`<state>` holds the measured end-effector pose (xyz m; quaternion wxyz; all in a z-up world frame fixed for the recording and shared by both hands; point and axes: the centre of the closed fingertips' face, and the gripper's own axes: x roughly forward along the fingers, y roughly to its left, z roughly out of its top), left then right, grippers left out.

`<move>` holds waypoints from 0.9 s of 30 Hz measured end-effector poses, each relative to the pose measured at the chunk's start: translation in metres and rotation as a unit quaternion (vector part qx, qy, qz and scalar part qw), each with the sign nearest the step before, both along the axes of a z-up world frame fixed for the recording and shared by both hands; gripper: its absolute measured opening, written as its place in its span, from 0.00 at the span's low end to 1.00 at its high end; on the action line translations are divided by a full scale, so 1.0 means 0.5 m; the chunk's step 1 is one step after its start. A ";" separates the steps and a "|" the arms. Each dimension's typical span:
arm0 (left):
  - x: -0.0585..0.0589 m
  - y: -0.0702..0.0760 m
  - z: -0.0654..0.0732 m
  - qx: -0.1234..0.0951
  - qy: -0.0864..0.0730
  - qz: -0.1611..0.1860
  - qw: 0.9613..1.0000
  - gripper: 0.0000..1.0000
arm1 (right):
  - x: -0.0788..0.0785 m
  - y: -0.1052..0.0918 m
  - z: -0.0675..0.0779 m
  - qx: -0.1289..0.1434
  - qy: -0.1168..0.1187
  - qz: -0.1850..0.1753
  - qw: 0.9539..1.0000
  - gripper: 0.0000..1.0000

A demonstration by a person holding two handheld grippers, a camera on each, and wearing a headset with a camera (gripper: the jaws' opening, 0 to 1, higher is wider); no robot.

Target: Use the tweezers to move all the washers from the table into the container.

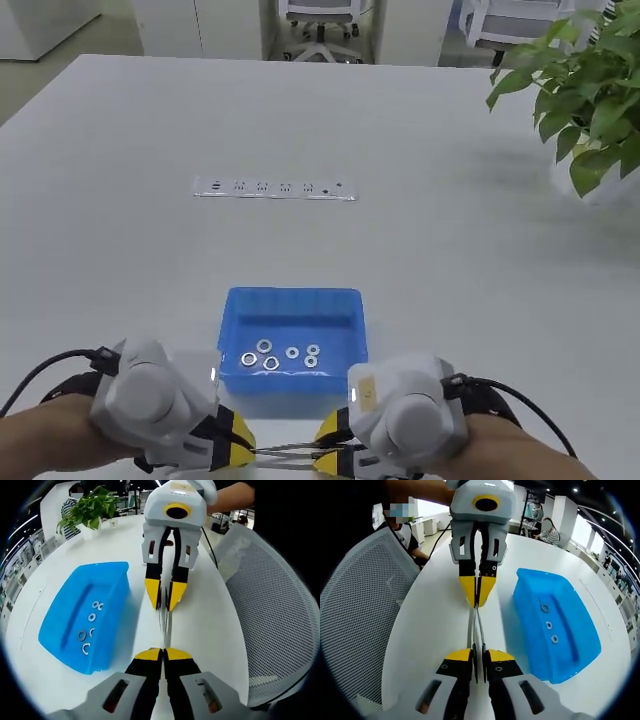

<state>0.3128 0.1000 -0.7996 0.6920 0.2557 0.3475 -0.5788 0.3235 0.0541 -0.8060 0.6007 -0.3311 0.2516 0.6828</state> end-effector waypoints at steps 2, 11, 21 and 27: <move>-0.003 0.005 -0.007 0.010 -0.001 -0.005 1.000 0.05 | 0.001 -0.003 -0.001 -0.002 0.007 -0.005 1.000 0.12; -0.005 0.009 -0.013 0.012 0.002 0.008 1.000 0.06 | 0.002 -0.010 -0.001 -0.005 0.004 -0.013 1.000 0.14; 0.009 0.006 -0.003 0.004 -0.005 0.031 1.000 0.11 | 0.008 -0.013 0.007 0.002 -0.001 -0.027 1.000 0.23; 0.021 0.010 0.016 -0.013 -0.011 0.057 0.998 0.19 | 0.018 -0.021 0.029 0.015 -0.006 -0.050 0.999 0.27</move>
